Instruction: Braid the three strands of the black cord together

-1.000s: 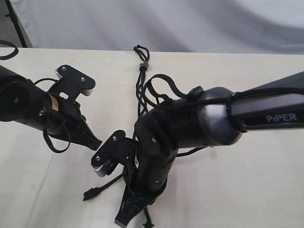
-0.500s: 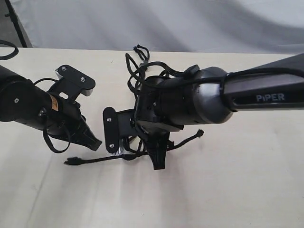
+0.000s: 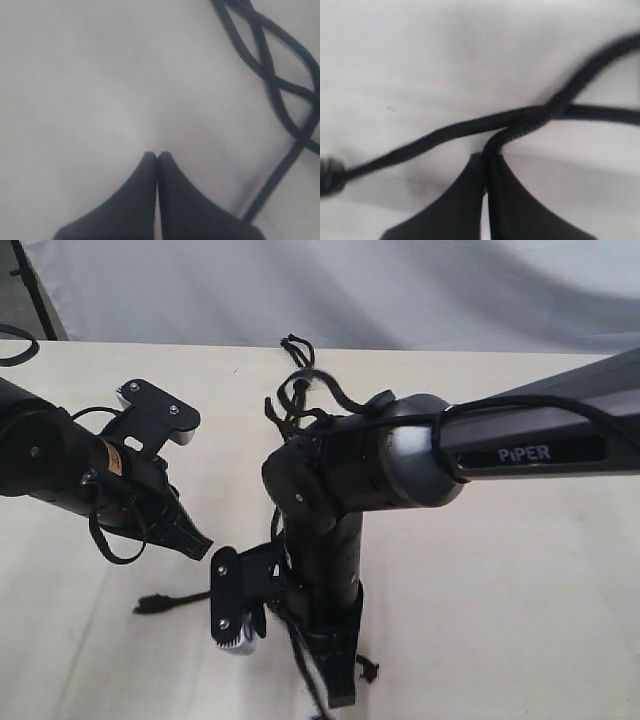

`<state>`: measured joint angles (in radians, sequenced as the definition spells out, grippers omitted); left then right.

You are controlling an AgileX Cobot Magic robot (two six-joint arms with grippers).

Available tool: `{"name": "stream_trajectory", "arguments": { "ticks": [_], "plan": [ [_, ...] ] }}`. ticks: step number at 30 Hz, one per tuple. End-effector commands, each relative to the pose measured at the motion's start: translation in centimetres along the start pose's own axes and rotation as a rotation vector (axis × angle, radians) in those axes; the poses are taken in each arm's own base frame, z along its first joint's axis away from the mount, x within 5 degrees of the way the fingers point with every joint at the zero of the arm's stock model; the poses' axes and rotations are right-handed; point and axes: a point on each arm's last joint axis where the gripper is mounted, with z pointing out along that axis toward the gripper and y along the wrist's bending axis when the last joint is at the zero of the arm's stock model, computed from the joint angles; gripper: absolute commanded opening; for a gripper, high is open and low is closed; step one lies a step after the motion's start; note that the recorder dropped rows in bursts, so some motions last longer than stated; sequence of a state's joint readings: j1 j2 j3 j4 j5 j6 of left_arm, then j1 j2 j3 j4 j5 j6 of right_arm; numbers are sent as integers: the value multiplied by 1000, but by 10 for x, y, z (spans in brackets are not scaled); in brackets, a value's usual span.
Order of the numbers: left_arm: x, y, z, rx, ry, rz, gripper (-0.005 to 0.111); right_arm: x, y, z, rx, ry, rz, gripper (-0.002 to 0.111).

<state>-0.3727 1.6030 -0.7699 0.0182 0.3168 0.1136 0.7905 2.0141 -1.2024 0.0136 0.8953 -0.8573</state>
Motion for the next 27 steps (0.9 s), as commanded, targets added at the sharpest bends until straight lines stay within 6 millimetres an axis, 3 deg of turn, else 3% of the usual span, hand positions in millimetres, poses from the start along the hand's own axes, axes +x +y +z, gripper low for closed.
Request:
{"name": "stream_trajectory", "arguments": {
  "ticks": [1,10,20,23,27],
  "plan": [
    [2,0,-2,0,12,-4,1,-10,20,7,-149,-53,-36,0],
    [4,0,-2,3,31,-10,1,10,-4,0,-78,-87,43,0],
    [4,0,-2,3,34,-10,1,13,-7,0,-77,-88,56,2],
    [4,0,-2,3,34,-10,1,12,-6,0,-77,-89,60,18],
    [3,0,-2,2,22,-10,1,9,-2,-6,-65,-96,34,52]
  ]
}}
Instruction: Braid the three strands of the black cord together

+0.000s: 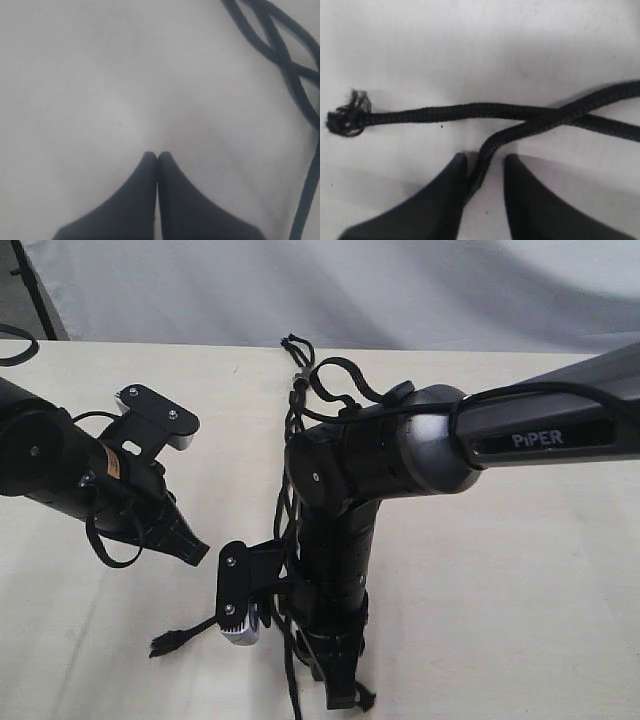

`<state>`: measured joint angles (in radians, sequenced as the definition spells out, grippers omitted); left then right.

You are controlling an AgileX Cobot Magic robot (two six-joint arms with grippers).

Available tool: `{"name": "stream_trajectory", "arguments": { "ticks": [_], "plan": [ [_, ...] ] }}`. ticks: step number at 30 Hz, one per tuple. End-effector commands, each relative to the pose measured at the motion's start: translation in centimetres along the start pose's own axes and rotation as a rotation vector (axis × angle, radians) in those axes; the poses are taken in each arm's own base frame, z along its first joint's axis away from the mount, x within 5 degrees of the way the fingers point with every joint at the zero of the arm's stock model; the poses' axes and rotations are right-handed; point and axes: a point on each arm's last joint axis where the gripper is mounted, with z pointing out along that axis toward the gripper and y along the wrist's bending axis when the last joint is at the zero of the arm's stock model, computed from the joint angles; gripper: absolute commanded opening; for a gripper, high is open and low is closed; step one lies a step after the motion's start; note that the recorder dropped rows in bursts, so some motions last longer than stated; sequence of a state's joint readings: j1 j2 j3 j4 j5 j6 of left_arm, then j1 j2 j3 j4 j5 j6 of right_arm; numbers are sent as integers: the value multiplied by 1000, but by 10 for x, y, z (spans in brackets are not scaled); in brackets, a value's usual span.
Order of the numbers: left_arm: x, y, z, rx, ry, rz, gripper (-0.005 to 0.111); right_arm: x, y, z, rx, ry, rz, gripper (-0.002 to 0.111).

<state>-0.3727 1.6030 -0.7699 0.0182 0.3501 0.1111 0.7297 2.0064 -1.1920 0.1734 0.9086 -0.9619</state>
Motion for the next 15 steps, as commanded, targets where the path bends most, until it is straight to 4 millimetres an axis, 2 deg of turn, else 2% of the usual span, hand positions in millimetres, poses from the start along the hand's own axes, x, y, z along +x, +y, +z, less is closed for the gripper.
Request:
{"name": "stream_trajectory", "arguments": {
  "ticks": [1,4,6,11,15],
  "plan": [
    [0,0,-2,-2,-13,-8,1,-2,4,-10,36,-12,-28,59],
    [0,0,-2,-2,-15,-8,1,1,7,-42,112,-61,-21,70],
    [-1,1,-2,-4,-30,-8,1,9,9,-71,193,-96,19,71],
    [-4,1,-5,-8,-65,-8,1,46,24,-158,420,-259,207,71],
    [-3,1,-18,-17,-140,-5,1,78,37,-206,550,-399,360,71]
  ]
}}
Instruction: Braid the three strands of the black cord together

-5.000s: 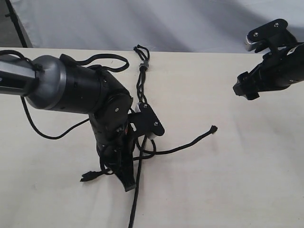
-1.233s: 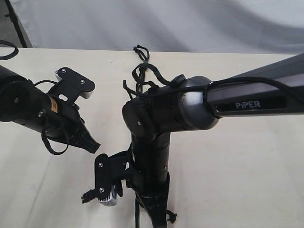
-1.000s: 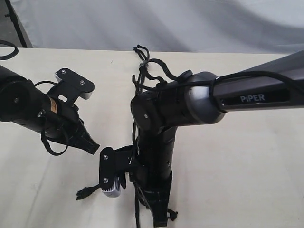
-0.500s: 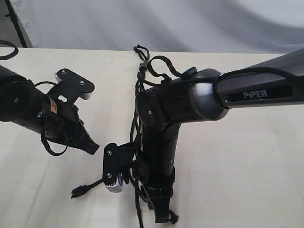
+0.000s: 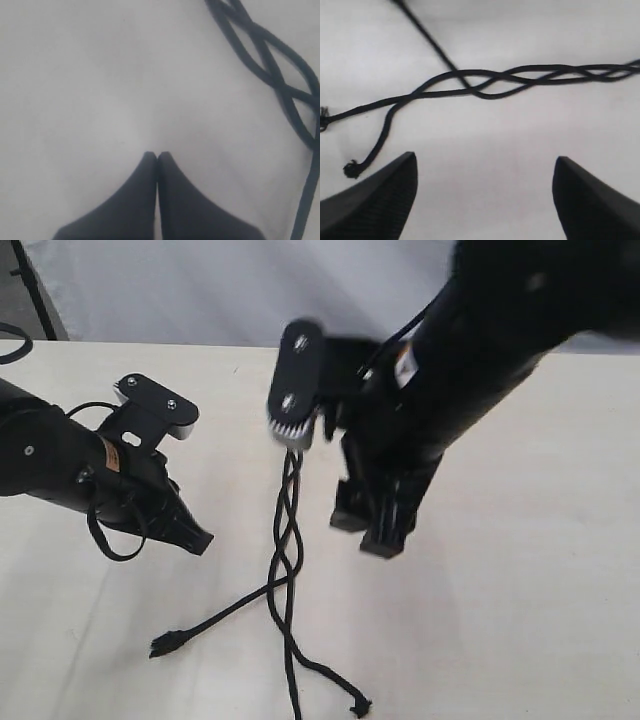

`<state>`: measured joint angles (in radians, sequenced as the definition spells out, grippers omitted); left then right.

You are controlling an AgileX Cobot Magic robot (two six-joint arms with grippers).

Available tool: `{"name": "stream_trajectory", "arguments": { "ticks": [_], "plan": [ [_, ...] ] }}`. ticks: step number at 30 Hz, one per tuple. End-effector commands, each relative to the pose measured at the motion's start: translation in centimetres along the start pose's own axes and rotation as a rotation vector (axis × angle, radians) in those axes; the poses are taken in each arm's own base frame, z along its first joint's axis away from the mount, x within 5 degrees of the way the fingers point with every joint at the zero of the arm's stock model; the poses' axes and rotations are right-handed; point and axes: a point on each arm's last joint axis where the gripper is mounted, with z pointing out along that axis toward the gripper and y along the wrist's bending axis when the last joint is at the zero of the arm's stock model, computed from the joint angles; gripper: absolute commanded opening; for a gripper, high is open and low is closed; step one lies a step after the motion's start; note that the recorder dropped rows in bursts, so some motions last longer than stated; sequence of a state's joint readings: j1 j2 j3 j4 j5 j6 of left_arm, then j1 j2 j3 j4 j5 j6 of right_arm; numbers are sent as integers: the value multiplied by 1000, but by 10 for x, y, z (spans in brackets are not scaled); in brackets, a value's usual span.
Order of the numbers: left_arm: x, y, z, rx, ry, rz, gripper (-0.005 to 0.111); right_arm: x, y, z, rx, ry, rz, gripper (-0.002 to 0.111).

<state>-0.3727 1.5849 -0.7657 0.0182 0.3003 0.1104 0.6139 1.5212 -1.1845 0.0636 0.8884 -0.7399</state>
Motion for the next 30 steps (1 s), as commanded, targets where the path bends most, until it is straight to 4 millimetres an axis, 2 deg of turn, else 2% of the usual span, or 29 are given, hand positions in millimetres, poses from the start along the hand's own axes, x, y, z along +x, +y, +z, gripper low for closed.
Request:
{"name": "stream_trajectory", "arguments": {
  "ticks": [1,5,12,16,22,30],
  "plan": [
    [2,0,-19,-14,-113,-4,1,20,-15,-60,170,-133,182,71],
    [6,-1,-44,-33,-279,-4,1,38,-19,-89,316,-272,314,71],
    [24,-3,-89,-65,-586,-16,1,47,-14,-105,397,-366,357,71],
    [35,-4,-114,-64,-743,-64,1,48,-13,-107,400,-370,357,71],
    [41,-5,-150,-80,-899,-61,1,48,-13,-107,400,-370,357,71],
    [48,-6,-178,-91,-1011,-60,1,48,-13,-107,400,-370,357,71]
  ]
}}
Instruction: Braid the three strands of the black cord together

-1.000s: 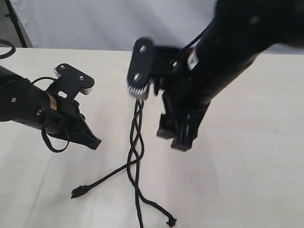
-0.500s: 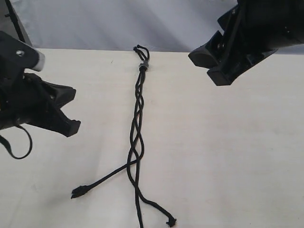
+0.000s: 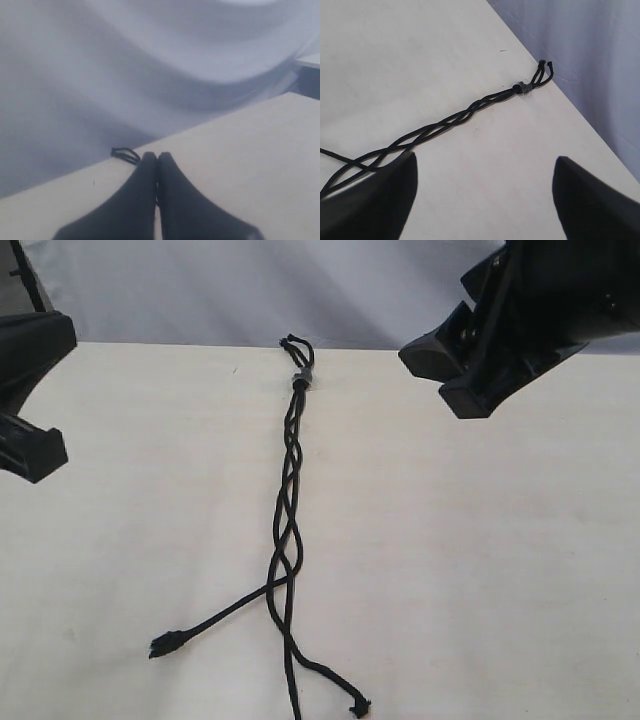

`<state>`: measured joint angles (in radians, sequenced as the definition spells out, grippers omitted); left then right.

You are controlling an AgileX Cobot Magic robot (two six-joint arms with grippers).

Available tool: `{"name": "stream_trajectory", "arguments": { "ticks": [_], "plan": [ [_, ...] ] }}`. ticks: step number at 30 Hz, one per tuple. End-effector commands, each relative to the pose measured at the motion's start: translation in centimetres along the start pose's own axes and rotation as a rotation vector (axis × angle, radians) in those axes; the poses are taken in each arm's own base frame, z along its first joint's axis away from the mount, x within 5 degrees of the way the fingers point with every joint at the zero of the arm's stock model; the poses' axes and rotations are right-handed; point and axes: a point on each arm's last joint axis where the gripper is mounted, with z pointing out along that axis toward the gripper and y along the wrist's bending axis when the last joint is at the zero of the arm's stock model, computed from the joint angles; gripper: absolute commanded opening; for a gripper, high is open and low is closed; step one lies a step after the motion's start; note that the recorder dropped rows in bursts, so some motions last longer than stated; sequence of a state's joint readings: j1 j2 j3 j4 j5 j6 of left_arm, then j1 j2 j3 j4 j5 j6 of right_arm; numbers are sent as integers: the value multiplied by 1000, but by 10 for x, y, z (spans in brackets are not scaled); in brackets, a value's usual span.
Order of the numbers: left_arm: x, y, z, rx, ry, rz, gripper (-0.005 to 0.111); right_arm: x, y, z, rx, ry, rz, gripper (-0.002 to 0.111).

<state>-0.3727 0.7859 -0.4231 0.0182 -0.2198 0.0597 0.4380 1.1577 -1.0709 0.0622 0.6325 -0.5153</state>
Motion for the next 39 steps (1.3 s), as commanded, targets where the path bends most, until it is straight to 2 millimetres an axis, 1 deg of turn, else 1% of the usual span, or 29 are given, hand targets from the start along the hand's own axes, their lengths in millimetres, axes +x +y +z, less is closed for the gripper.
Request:
{"name": "stream_trajectory", "arguments": {
  "ticks": [1,3,4,6,10,12,13,16,18,22,23,25,29,35,39],
  "plan": [
    [-6,1,-11,-4,-43,2,1,0,-2,-1,13,-11,11,71],
    [-5,0,-20,-4,-41,10,1,0,-2,-1,13,-11,11,71],
    [-4,2,-28,-19,-64,20,1,0,-2,-1,15,-13,11,71],
    [7,5,-42,-49,-80,-3,1,0,-2,-1,11,-16,15,71],
    [42,15,-77,-218,-132,-24,1,-1,-1,-1,7,-26,25,71],
    [53,19,-90,-326,-169,-14,1,-1,-1,-1,5,-27,30,71],
    [57,22,-97,-394,-191,-6,1,-1,-1,-1,5,-27,30,71],
    [65,23,-112,-520,-261,14,1,-1,-1,-1,5,-27,30,71],
    [67,22,-118,-574,-295,21,1,-1,-1,-1,5,-27,30,71],
    [77,22,-117,-582,-287,21,1,-1,-1,-1,5,-27,30,71],
    [76,22,-117,-582,-292,22,1,-1,-1,-1,5,-27,30,71],
    [84,23,-115,-582,-204,-4,1,-2,-1,-1,6,-29,30,71],
    [92,23,-114,-580,-124,-61,1,-2,-1,-1,7,-31,30,71],
    [116,21,-113,-570,124,-139,1,-2,-1,-1,7,-31,30,71],
    [116,21,-113,-566,126,-162,1,-2,-1,-1,7,-31,27,71]
  ]
}}
